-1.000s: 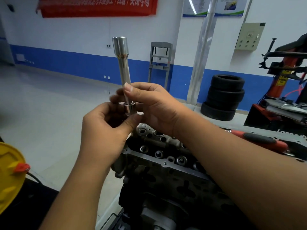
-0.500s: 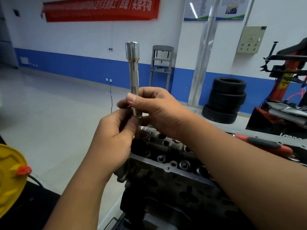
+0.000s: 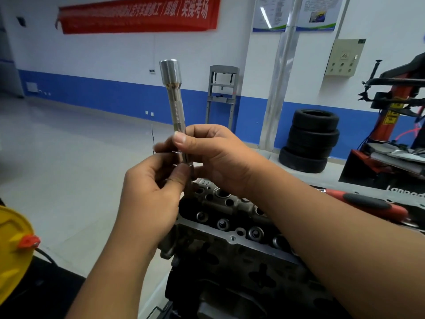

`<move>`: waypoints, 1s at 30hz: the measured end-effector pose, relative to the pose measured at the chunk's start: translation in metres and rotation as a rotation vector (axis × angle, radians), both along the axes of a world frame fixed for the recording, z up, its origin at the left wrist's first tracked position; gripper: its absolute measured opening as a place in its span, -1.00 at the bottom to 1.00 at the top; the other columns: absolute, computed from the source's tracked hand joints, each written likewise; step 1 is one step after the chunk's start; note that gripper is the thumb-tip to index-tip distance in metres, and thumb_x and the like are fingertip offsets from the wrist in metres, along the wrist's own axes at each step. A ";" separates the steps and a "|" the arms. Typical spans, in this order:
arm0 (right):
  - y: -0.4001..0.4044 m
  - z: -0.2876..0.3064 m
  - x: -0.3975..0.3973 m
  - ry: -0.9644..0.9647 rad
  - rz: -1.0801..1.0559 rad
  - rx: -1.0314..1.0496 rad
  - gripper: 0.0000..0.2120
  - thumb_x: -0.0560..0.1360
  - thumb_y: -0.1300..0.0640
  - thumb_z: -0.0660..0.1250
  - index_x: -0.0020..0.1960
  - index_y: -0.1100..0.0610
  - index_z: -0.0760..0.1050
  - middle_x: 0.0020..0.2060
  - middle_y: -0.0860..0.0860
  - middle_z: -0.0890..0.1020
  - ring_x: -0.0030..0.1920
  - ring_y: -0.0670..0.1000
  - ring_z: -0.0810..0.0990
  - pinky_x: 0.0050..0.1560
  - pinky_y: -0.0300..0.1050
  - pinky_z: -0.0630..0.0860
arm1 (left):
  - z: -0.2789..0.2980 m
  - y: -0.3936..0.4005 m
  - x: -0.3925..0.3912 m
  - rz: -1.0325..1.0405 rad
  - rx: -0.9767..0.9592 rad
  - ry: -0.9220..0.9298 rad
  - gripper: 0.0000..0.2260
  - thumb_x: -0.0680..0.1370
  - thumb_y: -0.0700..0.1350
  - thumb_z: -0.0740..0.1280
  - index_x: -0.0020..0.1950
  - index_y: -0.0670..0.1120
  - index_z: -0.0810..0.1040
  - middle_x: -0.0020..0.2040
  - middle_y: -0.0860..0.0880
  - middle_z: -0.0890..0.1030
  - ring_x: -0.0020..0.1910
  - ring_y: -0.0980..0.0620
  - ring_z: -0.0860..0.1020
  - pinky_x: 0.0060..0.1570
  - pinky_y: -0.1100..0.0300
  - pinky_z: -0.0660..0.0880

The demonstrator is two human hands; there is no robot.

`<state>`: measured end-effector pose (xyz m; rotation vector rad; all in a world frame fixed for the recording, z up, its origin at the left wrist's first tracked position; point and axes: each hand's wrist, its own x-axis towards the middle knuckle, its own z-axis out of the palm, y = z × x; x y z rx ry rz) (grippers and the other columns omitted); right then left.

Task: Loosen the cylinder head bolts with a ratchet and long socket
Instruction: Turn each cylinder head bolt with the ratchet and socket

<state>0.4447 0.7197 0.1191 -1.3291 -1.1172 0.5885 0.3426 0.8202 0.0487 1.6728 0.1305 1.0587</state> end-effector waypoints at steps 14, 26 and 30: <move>0.000 0.001 -0.004 -0.052 -0.042 0.033 -0.86 0.62 0.16 0.39 -0.11 0.09 0.65 0.16 0.17 0.71 0.08 0.16 0.65 0.00 0.10 0.62 | 0.007 -0.006 0.001 -0.023 -0.102 -0.102 -0.84 0.54 -0.08 0.52 0.05 0.17 0.72 -0.05 0.11 0.76 -0.04 0.01 0.76 0.05 -0.05 0.69; -0.002 0.004 -0.005 -0.072 -0.029 0.024 -0.84 0.66 0.16 0.32 0.09 0.24 0.62 0.19 0.16 0.70 0.06 0.09 0.69 -0.01 0.05 0.62 | -0.001 -0.005 0.004 -0.079 -0.116 -0.139 -0.77 0.61 -0.23 0.44 0.12 0.11 0.71 -0.02 0.04 0.77 -0.01 -0.01 0.76 0.07 -0.06 0.69; 0.002 0.003 -0.007 -0.069 -0.121 0.046 -0.94 0.57 0.20 0.45 -0.07 0.17 0.61 0.10 0.25 0.72 0.03 0.20 0.66 0.17 0.33 0.58 | -0.001 -0.008 0.006 0.000 -0.147 -0.170 -0.83 0.50 -0.11 0.57 -0.01 0.17 0.76 -0.08 0.07 0.78 -0.05 0.03 0.76 0.07 -0.08 0.68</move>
